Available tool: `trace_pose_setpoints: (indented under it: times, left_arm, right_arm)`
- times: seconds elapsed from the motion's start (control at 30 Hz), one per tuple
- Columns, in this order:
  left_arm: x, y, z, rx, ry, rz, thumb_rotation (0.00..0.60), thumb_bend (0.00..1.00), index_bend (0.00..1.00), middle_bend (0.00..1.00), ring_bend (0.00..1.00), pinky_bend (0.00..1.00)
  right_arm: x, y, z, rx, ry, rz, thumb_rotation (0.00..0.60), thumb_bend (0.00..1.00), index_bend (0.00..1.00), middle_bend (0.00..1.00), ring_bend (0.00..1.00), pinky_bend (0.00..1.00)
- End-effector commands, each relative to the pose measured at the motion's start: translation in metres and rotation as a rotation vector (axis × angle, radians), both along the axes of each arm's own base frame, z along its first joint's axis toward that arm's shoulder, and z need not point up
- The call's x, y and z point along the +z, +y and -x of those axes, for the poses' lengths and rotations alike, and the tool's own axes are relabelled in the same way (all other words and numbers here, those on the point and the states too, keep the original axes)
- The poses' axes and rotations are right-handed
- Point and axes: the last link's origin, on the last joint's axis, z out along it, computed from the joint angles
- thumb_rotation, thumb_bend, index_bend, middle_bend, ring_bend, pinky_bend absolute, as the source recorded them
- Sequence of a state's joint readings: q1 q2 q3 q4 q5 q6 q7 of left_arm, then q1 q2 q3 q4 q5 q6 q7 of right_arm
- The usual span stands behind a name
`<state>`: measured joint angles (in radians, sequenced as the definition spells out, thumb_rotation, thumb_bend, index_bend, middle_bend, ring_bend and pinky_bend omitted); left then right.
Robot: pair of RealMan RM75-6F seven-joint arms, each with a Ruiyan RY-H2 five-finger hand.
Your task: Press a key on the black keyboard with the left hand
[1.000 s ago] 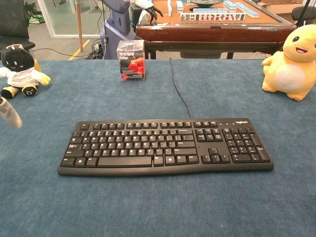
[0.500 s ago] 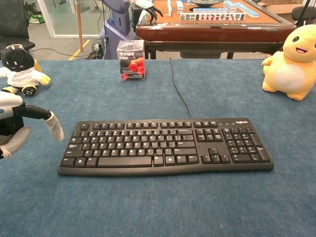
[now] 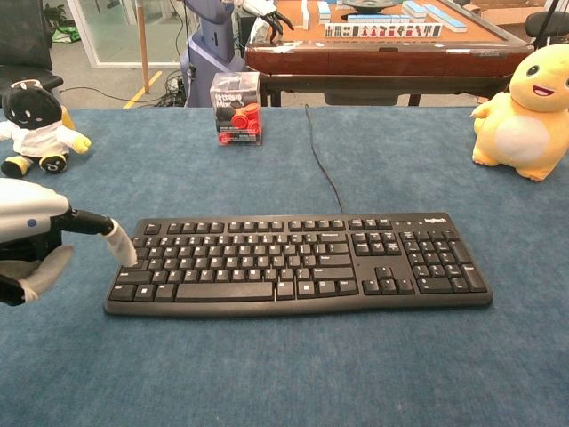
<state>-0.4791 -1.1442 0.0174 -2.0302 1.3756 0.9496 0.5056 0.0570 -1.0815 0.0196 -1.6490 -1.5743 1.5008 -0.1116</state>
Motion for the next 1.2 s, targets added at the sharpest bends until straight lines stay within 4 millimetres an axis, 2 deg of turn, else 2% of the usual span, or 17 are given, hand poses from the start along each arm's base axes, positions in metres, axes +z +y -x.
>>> trace_pose_setpoints:
  times: [0.03, 0.23, 1.2]
  left_arm:
    - [-0.006, -0.002, -0.001, -0.002, 0.027, 0.031, 0.6, 0.78, 0.23, 1.0, 0.92, 1.0]
    - [-0.012, -0.002, -0.001, -0.008, 0.057, 0.061, 0.6, 0.8, 0.2, 1.0, 0.92, 1.0]
    - [-0.043, 0.017, -0.017, 0.025, 0.065, 0.114, 0.6, 0.8, 0.19, 1.0, 0.92, 1.0]
  right_arm:
    - [0.0, 0.0, 0.0, -0.002, 0.0, 0.001, 0.6, 0.02, 0.21, 0.23, 0.14, 0.47]
    - [0.0, 0.0, 0.0, -0.003, 0.001, 0.001, 0.6, 0.02, 0.21, 0.23, 0.14, 0.47]
    - [0.002, 0.001, 0.001, -0.008, -0.002, 0.002, 0.6, 0.02, 0.21, 0.23, 0.14, 0.47]
